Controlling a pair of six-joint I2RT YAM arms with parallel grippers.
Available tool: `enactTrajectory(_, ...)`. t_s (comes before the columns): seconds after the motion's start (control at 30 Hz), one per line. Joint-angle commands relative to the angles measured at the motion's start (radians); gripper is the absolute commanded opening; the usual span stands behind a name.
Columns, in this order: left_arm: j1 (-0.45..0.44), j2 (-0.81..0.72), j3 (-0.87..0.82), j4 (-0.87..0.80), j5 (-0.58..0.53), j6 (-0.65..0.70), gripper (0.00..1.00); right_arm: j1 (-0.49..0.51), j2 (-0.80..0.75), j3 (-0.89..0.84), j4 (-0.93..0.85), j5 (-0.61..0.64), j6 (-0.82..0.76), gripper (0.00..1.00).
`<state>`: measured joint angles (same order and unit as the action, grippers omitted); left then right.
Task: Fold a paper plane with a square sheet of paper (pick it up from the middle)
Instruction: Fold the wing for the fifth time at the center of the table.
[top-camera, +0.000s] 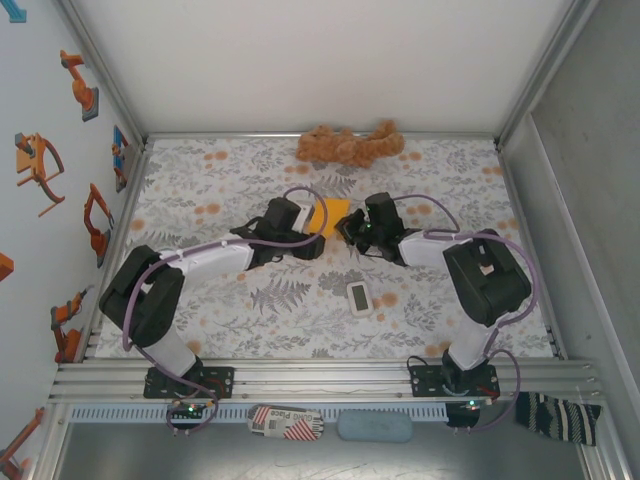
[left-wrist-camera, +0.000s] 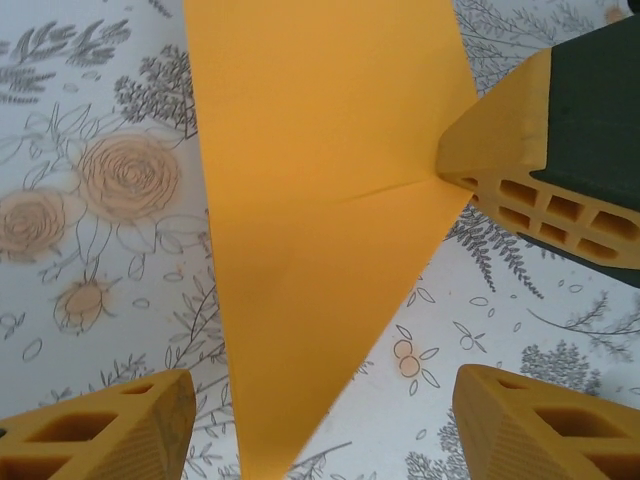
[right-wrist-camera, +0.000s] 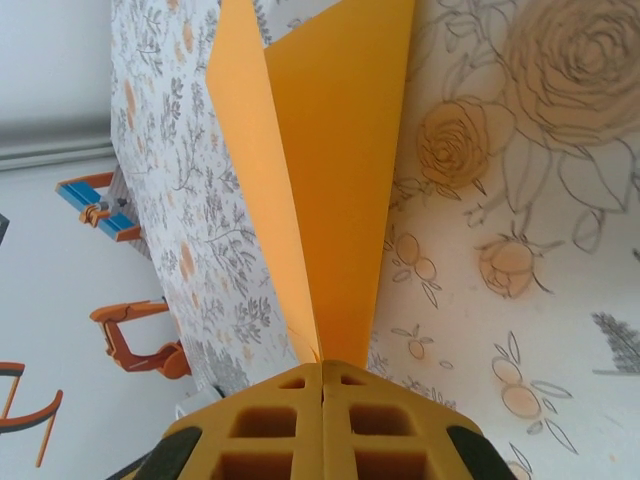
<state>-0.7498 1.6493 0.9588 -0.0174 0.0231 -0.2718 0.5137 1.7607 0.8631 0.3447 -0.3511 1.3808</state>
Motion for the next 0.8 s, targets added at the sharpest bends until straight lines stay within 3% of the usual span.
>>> enactTrajectory(0.0,-0.041,0.019,-0.020,0.099,-0.077,0.169,0.69,-0.013,-0.045,-0.013,-0.043,-0.029,0.033,0.00)
enactTrajectory(0.43,-0.097,0.097,-0.033,0.226,-0.133,0.375,0.59,-0.036,-0.067,-0.025,-0.078,-0.082,0.063,0.00)
enactTrajectory(0.77,-0.097,0.125,-0.043,0.222,-0.059,0.404,0.56,-0.069,-0.080,-0.024,-0.101,-0.112,0.066,0.00)
